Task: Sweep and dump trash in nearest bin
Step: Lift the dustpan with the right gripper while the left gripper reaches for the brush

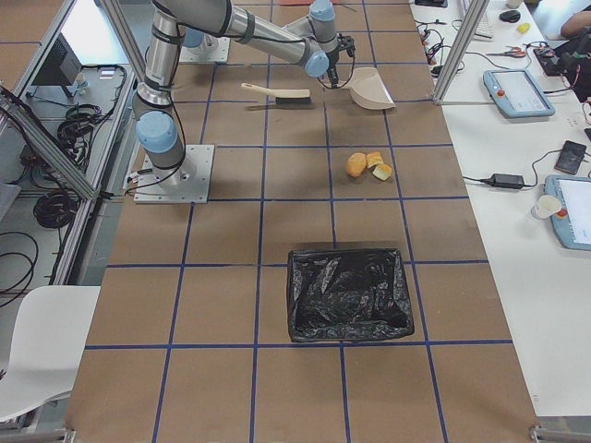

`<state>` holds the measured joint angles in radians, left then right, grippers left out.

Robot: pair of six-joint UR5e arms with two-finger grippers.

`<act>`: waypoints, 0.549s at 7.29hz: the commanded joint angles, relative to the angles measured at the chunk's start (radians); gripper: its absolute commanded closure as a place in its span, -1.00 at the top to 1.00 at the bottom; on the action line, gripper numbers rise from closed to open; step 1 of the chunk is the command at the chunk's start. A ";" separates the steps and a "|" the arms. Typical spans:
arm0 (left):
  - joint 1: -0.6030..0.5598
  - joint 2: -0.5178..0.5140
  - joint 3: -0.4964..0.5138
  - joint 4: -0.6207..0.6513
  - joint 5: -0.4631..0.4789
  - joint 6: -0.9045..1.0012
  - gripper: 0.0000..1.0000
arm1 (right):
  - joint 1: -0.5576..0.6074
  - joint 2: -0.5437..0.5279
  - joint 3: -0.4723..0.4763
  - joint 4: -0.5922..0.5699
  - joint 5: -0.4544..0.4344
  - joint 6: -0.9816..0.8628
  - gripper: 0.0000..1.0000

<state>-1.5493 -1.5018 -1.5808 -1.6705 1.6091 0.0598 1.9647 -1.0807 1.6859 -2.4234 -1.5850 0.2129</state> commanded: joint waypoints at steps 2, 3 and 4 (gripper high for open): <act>0.000 0.000 0.001 0.002 -0.005 0.000 1.00 | -0.032 -0.056 -0.052 0.044 -0.007 -0.078 -0.98; -0.002 0.000 0.001 -0.001 -0.002 -0.002 1.00 | -0.077 -0.077 -0.083 0.134 0.005 -0.133 -1.00; -0.011 0.002 -0.014 -0.012 -0.006 -0.015 1.00 | -0.131 -0.111 -0.103 0.218 0.049 -0.212 -1.00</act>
<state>-1.5526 -1.5014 -1.5833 -1.6733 1.6059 0.0558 1.8927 -1.1540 1.6132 -2.3043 -1.5730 0.0839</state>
